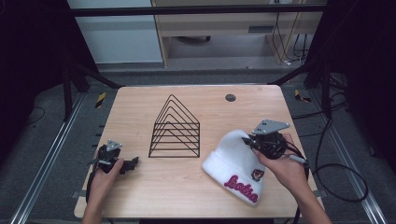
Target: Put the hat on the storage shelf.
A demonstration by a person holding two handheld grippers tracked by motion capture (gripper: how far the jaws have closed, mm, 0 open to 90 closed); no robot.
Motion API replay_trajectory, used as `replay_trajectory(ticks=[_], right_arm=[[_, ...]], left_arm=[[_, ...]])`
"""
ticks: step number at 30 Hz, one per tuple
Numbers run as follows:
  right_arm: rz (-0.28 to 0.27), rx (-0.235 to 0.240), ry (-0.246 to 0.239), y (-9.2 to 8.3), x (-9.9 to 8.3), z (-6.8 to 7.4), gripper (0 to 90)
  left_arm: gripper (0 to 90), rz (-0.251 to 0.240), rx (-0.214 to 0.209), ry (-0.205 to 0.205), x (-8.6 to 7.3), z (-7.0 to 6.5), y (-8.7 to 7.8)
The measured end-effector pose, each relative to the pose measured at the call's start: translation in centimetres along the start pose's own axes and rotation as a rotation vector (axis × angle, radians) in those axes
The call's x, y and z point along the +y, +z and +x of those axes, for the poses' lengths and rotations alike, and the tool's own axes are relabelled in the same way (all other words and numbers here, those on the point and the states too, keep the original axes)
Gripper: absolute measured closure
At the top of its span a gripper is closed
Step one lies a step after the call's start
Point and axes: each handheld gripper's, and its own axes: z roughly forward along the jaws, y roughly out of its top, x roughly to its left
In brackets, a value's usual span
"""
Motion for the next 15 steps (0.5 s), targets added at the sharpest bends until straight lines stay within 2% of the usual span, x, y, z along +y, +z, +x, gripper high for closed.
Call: replay_trajectory(ticks=[5,7,8,9,10,11,12,13,15], right_arm=[[-0.041,0.027,0.003,-0.9,0.5,0.4,84.0],[-0.076,0.038,-0.004,-1.7,1.0,0.6,84.0],[-0.076,0.038,-0.004,-1.7,1.0,0.6,84.0],[-0.098,0.040,-0.013,-2.2,1.3,0.8,84.0],[-0.116,0.044,-0.017,-2.5,1.5,0.9,84.0],[-0.126,0.044,-0.022,-2.7,1.6,1.0,84.0],[-0.142,0.041,-0.029,-3.0,1.7,1.1,84.0],[-0.150,0.040,-0.036,-3.2,1.9,1.1,84.0],[-0.165,0.036,-0.045,-3.5,2.0,1.0,84.1]], left_arm=[[1.6,-0.006,-0.015,0.008,0.0,-0.1,-0.2],[2.6,-0.048,-0.020,0.011,0.6,-0.3,-1.1],[2.6,-0.048,-0.020,0.011,0.6,-0.3,-1.1],[2.6,-0.092,-0.022,0.011,1.2,-0.5,-2.0],[2.7,-0.092,-0.022,0.011,1.2,-0.5,-2.0],[2.7,-0.135,-0.025,0.011,1.7,-0.5,-3.0],[2.7,-0.135,-0.025,0.011,1.7,-0.5,-3.0],[2.7,-0.158,-0.028,0.018,2.4,-0.4,-4.1],[2.7,-0.174,-0.029,0.022,2.7,-0.4,-4.5]])
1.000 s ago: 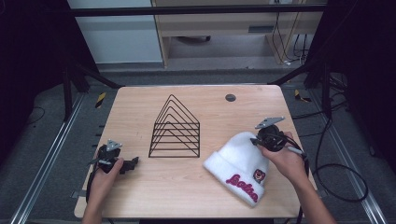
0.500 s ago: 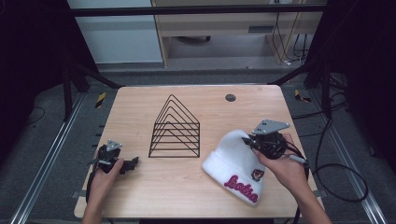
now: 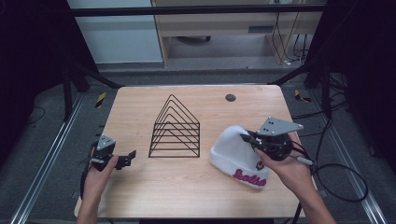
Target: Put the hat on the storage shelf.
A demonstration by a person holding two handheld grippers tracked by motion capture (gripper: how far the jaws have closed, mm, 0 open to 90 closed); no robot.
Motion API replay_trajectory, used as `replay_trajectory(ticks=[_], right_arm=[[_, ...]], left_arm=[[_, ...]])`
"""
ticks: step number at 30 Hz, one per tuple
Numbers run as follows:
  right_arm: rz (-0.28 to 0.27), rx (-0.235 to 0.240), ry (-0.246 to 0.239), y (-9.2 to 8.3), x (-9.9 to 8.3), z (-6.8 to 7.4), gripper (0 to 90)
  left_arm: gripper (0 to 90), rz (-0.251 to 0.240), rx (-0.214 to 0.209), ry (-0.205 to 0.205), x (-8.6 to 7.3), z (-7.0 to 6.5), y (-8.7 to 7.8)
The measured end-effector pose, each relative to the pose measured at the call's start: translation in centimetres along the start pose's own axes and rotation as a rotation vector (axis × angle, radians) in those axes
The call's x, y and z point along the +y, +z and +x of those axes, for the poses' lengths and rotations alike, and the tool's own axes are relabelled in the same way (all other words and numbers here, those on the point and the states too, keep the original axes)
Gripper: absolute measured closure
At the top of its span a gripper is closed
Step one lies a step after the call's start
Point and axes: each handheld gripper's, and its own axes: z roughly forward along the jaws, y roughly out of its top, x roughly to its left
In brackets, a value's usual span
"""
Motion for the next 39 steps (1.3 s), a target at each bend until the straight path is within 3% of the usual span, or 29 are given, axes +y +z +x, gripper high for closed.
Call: replay_trajectory(ticks=[7,8,9,10,11,13,20,26,31,39], right_arm=[[-0.046,-0.011,-0.007,-1.3,1.9,-1.7,84.1],[-0.057,-0.012,-0.004,-1.5,2.6,-2.3,84.1],[-0.057,-0.012,-0.004,-1.5,2.6,-2.3,84.1],[-0.068,-0.015,-0.004,-1.8,3.3,-2.7,84.1],[-0.068,-0.015,-0.004,-1.8,3.3,-2.7,84.1],[-0.094,-0.020,-0.006,-2.3,4.4,-3.1,84.1],[-0.135,-0.040,-0.018,-3.4,7.4,-3.6,84.1],[-0.164,-0.060,-0.024,-3.6,9.7,-4.1,84.1],[-0.184,-0.059,-0.017,-3.5,10.5,-4.4,84.0],[-0.226,-0.039,-0.016,-3.0,12.3,-4.6,84.0]], left_arm=[[2.1,-0.062,-0.033,0.062,4.2,-0.1,-3.3],[2.2,-0.063,-0.044,0.088,5.6,-0.3,-4.1],[2.3,-0.063,-0.044,0.088,5.6,-0.3,-4.1],[2.4,-0.066,-0.059,0.112,6.9,-0.7,-4.8],[2.5,-0.066,-0.059,0.112,6.9,-0.7,-4.8],[2.7,-0.080,-0.086,0.131,8.6,-1.2,-5.9],[2.9,-0.079,-0.136,0.186,11.2,-2.6,-7.1],[3.0,-0.071,-0.160,0.239,12.8,-3.8,-7.2],[3.0,-0.073,-0.168,0.243,13.1,-4.0,-7.1],[3.1,-0.110,-0.225,0.236,13.9,-4.6,-7.3]])
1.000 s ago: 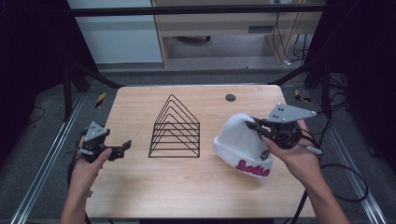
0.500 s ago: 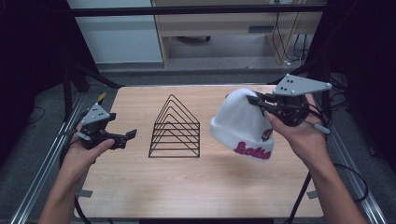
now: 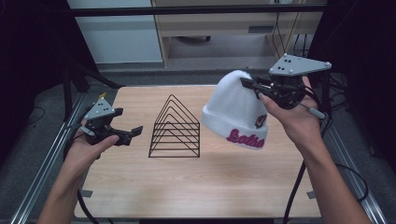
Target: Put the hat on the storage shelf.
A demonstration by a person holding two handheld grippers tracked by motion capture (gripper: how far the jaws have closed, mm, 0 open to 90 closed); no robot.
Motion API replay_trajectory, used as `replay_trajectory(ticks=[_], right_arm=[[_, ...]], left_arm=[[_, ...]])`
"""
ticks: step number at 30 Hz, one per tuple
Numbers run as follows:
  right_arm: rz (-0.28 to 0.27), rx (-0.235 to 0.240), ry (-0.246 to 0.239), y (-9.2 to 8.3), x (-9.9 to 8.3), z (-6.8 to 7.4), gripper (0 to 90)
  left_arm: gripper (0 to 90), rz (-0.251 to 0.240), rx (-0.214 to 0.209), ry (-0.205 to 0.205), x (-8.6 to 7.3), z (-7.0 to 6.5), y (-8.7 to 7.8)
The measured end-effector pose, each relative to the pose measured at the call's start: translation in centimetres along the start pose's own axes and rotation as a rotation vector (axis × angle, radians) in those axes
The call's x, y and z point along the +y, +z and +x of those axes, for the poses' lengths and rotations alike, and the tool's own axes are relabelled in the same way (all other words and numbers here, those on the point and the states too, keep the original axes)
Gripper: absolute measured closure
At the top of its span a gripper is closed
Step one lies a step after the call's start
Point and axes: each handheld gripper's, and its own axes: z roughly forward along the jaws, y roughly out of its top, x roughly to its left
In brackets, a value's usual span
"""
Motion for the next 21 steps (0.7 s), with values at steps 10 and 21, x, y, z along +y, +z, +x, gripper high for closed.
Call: replay_trajectory(ticks=[10,21], right_arm=[[-0.043,0.036,-0.001,2.0,2.2,0.2,84.0],[-0.093,0.084,-0.010,4.5,4.9,0.9,83.9]], left_arm=[[4.1,-0.020,-0.041,0.025,1.3,-0.9,0.8],[10.4,-0.039,-0.102,0.027,2.9,-1.6,3.5]])
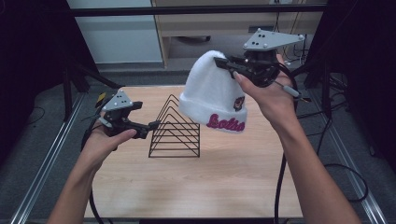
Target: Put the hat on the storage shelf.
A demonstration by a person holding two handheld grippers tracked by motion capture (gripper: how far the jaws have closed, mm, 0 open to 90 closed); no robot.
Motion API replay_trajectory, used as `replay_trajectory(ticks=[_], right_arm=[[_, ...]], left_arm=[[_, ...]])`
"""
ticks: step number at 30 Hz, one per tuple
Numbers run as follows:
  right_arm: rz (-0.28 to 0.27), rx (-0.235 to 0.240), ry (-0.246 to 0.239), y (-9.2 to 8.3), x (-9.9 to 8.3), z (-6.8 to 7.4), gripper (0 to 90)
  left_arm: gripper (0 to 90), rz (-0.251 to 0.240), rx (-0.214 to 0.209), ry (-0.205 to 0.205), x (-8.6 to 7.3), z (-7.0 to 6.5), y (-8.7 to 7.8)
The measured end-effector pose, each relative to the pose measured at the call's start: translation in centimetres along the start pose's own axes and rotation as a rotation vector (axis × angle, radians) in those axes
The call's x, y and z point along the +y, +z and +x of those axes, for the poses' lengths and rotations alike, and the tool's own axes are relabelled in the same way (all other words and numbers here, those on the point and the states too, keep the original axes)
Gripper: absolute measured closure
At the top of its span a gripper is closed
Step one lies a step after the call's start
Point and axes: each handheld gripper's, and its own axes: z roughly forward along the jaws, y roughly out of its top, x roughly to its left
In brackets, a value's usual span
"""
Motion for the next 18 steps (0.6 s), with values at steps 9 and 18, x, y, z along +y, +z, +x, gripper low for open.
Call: replay_trajectory(ticks=[9,18], right_arm=[[-0.022,0.061,0.003,3.2,0.9,0.9,83.9],[-0.032,0.103,0.009,5.5,1.5,1.7,83.9]], left_arm=[[18.3,-0.008,-0.048,-0.010,1.4,0.7,1.8],[21.5,0.010,-0.041,-0.020,2.0,1.2,2.7]])
